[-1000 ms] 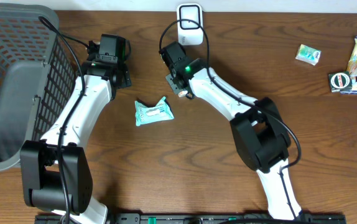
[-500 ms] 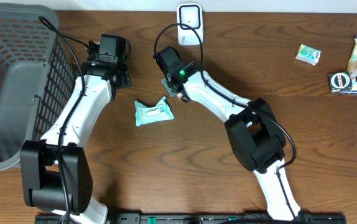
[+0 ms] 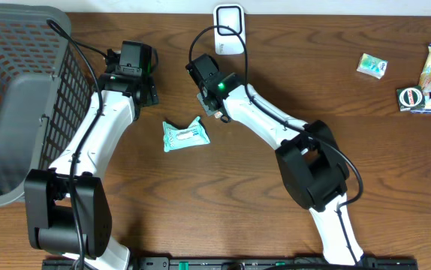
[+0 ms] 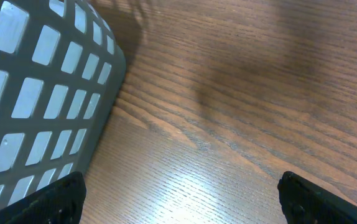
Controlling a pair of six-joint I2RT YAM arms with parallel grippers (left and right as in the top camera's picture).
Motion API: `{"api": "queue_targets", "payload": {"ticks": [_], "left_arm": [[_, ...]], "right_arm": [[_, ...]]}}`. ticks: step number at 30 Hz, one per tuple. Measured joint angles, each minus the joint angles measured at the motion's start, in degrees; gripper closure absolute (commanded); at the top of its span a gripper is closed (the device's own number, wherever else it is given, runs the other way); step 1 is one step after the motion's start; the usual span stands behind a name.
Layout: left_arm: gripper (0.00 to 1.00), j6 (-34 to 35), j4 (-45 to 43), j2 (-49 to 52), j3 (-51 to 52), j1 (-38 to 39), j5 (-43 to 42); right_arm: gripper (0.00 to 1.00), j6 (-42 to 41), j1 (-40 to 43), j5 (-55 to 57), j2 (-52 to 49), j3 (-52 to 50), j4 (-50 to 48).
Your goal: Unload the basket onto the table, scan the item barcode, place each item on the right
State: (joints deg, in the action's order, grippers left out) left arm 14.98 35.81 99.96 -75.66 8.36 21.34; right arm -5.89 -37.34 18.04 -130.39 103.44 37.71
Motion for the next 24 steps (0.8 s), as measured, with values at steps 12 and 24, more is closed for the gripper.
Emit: {"api": "queue_targets", "payload": {"ticks": [12,24], "left_arm": [[0.02,0.0,0.0,0.0,0.0,0.0,0.0],[0.02,0.0,0.0,0.0,0.0,0.0,0.0]], "right_arm": [[0.64,-0.2,-0.02,-2.38,1.11,0.0,-0.17],[0.59,-0.22,-0.02,-6.88,0.52,0.0,-1.33]]}}
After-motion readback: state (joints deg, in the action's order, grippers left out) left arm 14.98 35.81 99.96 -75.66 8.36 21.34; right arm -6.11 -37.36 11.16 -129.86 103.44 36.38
